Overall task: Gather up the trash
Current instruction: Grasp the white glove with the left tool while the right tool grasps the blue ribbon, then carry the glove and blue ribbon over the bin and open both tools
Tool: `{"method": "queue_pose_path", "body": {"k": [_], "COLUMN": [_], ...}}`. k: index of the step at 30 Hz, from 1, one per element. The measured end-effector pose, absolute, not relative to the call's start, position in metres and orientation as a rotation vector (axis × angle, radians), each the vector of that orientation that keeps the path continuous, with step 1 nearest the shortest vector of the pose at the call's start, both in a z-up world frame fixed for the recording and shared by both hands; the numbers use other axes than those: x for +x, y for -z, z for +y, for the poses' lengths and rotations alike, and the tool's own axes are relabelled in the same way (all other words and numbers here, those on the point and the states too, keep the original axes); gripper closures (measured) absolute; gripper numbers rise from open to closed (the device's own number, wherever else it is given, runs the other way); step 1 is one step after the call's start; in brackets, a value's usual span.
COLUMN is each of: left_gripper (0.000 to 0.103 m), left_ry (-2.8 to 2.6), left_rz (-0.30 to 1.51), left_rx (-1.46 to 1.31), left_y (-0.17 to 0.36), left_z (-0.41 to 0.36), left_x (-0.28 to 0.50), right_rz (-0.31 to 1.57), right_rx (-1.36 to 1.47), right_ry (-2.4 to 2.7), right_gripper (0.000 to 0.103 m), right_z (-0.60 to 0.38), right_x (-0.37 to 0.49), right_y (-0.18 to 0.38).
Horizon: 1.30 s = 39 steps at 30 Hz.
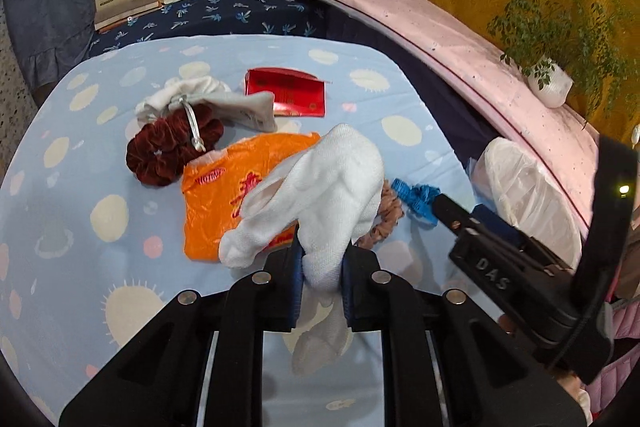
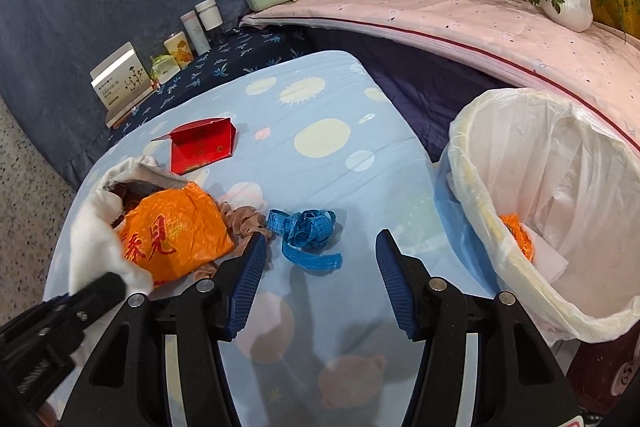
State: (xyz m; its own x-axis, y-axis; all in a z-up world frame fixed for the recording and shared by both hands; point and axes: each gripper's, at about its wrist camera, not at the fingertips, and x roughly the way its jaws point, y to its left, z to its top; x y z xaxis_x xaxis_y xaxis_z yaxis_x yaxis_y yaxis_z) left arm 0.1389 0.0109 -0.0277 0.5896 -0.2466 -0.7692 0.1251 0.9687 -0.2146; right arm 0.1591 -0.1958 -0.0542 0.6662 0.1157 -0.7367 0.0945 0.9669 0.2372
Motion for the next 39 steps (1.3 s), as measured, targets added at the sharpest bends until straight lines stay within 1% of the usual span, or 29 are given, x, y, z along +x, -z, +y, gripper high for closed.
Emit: {"method": "queue_pose_path", "body": {"k": [2,8,11,13,16,26,34,39], "left_gripper": [0.088,0.088,0.088,0.088,0.088,0.088,0.088,0.088], "left_ry": [0.219,0.219,0.224,0.227,0.231,0.272,0.363,0.427], "left_rz": [0.913,0.915,0.92,0.919,0.915,0.878,0.84,0.823], "left_rx": [-0.15,-0.144,-0.142,-0.139,-0.131,-0.092,-0.049,-0.012], "left_y": [0.027,0.029,0.031,0.031,0.03,0.011,-0.011,-0.018], "left_z": [0.013,0.013,0.011,0.009,0.006,-0.02,-0.07,-0.11], "left_x": [0.142,0.153,0.157,0.158,0.159,0.155,0.149,0.142], "right_rz": [0.852,0.879,0.896,0.907,0.904,0.806,0.692,0.661], "right_rx": [0.267,0.261,0.261,0.265,0.264,0.3,0.322,0.356], "right_ry": [-0.014,-0.024,-0.034,-0.044,-0.049,-0.036,0.04,0.102], "right_gripper": [0.049,0.06,0.068,0.077,0.081,0.082,0.082,0.082], "right_z": [-0.195,-0.19,-0.188,-0.188,-0.187,-0.213,-0.261,-0.298], "right_x": [0.165,0.178,0.182,0.184,0.183,0.164,0.135,0.118], "right_y": [0.057,0.067,0.073,0.076,0.075,0.036,-0.005,-0.014]}}
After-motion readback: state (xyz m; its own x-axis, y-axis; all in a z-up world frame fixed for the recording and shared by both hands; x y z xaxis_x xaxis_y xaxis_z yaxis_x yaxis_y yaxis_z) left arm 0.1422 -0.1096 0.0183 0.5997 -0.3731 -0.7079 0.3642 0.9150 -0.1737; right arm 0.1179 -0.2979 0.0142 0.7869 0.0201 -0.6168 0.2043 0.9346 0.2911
